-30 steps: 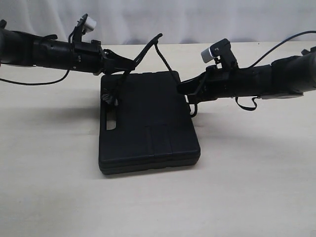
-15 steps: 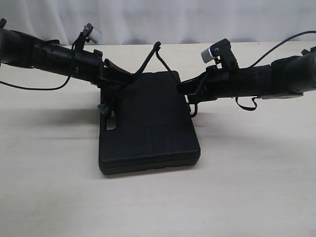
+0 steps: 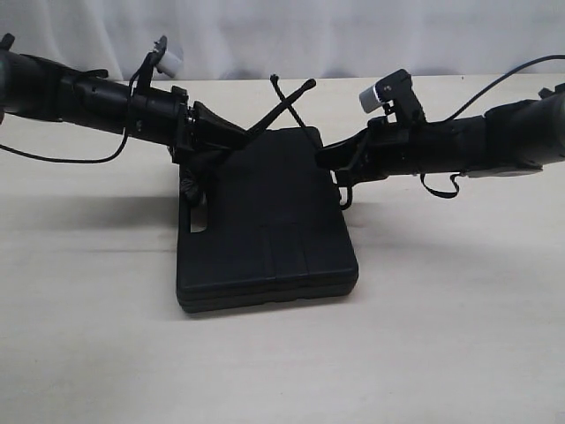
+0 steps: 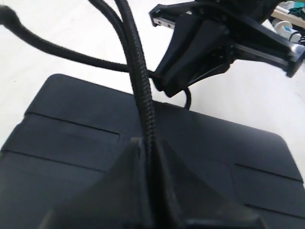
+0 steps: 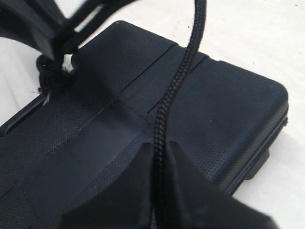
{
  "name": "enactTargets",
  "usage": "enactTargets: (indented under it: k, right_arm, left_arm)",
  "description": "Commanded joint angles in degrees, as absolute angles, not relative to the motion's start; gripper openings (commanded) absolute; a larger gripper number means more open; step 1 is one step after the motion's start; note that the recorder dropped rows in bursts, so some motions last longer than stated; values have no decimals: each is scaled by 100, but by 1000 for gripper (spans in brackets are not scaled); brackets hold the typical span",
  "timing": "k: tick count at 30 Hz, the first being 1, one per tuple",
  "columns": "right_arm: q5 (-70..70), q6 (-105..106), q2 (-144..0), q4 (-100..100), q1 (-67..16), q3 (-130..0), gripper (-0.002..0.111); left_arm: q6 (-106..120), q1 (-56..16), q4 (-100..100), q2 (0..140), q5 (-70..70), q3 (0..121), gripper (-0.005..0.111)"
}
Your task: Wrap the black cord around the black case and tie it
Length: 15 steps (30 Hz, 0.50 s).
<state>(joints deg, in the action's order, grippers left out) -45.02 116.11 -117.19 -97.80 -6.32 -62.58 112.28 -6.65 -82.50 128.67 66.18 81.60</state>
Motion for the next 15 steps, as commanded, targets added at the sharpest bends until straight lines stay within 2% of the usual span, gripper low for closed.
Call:
enactTargets:
  k: [1, 4, 7, 10, 12, 15]
  right_arm:
    - [-4631, 11630, -11660, -9719, -619, -6233, 4]
    - [-4631, 11630, -11660, -9692, -619, -6233, 4]
    - [-4631, 11630, -11660, -9692, -619, -6233, 4]
    - [-4631, 11630, -11660, -9692, -619, -6233, 4]
    - [-4613, 11630, -11660, -9693, -619, -6233, 4]
    - [-4583, 11630, -11660, -9693, -619, -6233, 4]
  left_arm:
    - [11213, -670, -8394, 12852, 6283, 8192, 0]
    - [11074, -670, -8508, 12852, 6286, 8192, 6]
    - [11074, -670, -8435, 12852, 6364, 8192, 30]
    - [11088, -670, -8355, 12852, 6428, 8192, 46]
    - [11301, -697, -8377, 12852, 6521, 8192, 50]
    - [12179, -1059, -8541, 12852, 6213, 8192, 50]
